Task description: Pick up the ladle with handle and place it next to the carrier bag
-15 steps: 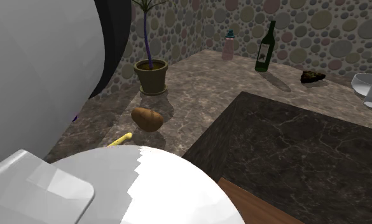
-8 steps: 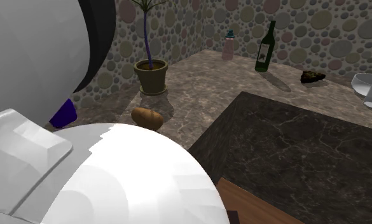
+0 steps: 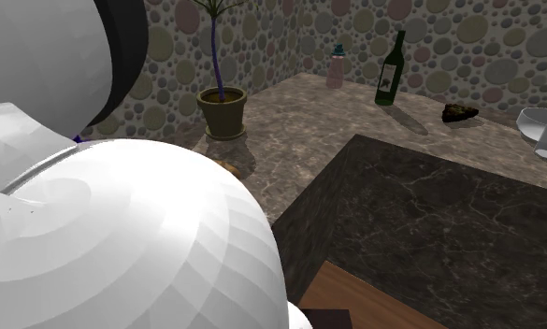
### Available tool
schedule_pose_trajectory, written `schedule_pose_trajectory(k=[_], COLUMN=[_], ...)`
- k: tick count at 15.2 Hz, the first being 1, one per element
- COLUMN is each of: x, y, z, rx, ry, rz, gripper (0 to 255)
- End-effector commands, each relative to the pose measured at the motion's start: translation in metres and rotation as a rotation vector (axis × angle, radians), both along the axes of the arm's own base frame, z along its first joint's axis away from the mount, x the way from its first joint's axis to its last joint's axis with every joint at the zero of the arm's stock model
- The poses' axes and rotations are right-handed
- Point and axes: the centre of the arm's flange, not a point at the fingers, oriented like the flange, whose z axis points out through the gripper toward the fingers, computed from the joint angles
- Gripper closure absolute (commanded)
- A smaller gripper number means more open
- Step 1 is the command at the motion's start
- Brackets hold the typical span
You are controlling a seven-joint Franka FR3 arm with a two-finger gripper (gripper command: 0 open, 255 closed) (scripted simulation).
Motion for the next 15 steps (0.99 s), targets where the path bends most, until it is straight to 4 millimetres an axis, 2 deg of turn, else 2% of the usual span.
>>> schedule_pose_trajectory(k=[1, 7, 8, 13, 15], x=[0.000, 0.000, 0.000, 0.000, -0.005], y=[0.000, 0.000, -0.001, 0.000, 0.001], z=[-0.003, -0.003, -0.002, -0.003, 0.023], rx=[0.000, 0.000, 0.000, 0.000, 0.000], ry=[0.000, 0.000, 0.000, 0.000, 0.000], rz=[-0.001, -0.001, -0.001, -0.001, -0.001], gripper=[255, 255, 0, 0, 0])
